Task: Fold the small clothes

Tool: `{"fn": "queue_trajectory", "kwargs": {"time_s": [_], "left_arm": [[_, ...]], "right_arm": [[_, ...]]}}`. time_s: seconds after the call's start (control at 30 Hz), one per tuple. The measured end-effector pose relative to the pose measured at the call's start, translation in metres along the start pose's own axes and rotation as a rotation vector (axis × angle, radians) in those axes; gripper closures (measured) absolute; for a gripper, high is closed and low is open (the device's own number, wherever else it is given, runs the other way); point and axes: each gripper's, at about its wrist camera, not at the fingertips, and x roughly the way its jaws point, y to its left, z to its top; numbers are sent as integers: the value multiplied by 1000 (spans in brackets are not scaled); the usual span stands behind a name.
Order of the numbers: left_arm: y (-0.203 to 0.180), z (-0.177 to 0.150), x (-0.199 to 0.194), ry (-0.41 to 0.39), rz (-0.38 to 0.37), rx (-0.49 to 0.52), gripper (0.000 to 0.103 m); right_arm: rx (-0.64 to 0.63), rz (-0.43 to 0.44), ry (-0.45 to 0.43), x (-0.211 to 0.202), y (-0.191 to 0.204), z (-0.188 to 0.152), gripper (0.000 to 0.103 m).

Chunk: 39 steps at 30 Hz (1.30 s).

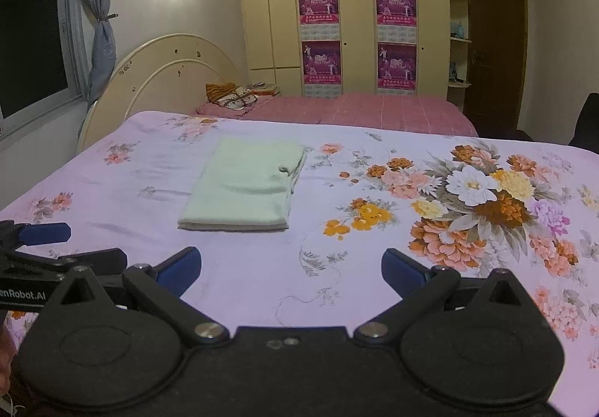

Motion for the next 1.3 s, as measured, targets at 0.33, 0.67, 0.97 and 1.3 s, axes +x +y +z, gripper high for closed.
{"fn": "queue_trajectory", "kwargs": {"time_s": [0.33,0.67,0.97,1.3], "left_arm": [[5,-2,3,3,8,0,0],[7,-2,7,1,6,-3,0],[5,-1,9,3,2,0,0],[5,-1,8,-2,1,1,0]], "right_arm": [[14,-9,15,1,3,-4,1],[15,-14,27,7,2,-4,1],[14,-24,26,9,0,-3,1],[11,-24,27,11,-1,-3,1]]}}
